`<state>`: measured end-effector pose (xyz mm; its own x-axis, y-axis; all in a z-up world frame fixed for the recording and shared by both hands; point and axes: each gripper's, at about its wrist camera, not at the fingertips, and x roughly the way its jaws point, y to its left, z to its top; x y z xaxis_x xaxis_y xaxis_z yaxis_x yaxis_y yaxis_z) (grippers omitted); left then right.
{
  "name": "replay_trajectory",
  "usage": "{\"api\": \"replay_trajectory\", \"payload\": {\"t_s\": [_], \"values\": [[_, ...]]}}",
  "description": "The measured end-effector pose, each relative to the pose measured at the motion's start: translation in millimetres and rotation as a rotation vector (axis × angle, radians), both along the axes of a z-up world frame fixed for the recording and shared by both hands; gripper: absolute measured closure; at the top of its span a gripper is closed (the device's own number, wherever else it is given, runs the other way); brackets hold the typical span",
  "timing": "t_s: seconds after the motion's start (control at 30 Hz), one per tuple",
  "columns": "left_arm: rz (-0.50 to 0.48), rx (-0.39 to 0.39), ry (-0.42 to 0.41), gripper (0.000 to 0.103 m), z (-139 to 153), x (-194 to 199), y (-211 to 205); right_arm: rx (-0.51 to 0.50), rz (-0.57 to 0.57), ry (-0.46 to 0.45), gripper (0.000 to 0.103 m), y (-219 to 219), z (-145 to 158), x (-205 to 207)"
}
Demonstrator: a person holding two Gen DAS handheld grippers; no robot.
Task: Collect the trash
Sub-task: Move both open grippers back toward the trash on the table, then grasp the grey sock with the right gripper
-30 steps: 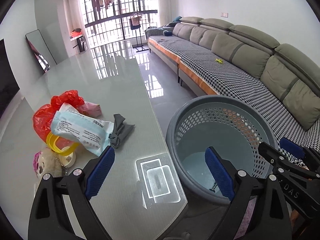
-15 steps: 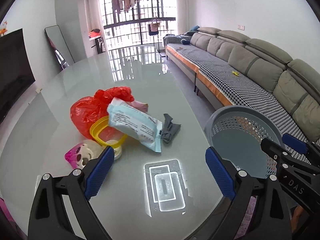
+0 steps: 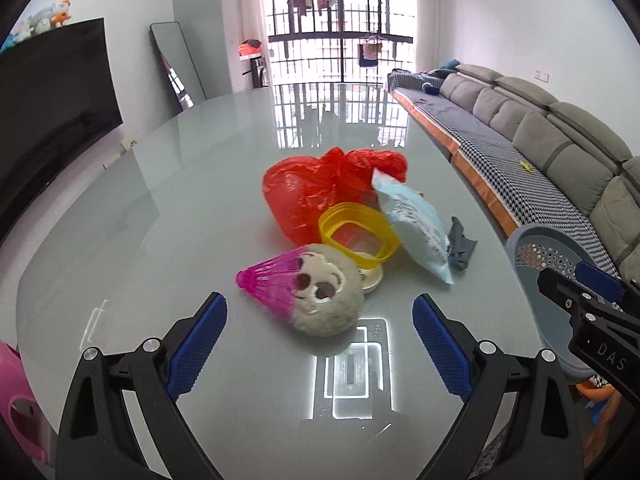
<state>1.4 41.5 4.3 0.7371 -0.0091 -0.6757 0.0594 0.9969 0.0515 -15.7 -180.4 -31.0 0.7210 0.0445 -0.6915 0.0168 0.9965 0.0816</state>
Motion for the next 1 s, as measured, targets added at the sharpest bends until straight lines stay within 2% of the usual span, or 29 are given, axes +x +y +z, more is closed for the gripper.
{"api": "replay_trajectory", "payload": {"t_s": [0.27, 0.43, 0.8, 1.0], "values": [[0.098, -0.002, 0.032, 0.011, -15.4, 4.8, 50.2, 0.002, 0.074, 0.031, 0.041, 34.4, -10.0, 11.1], [0.12, -0.01, 0.041, 0.011, -20.7, 9.4, 61.9, -0.013, 0.1, 0.044, 0.041, 47.3, -14.8, 15.7], [0.115, -0.035, 0.061, 0.011, -28.5, 19.7, 69.1, -0.007, -0.01, 0.085, 0.041, 20.5, -30.6, 43.7], [0.102, -0.048, 0.059, 0.011, -27.4, 20.4, 66.2, -0.013, -0.025, 0.099, 0.041, 21.7, -34.4, 69.2]]}}
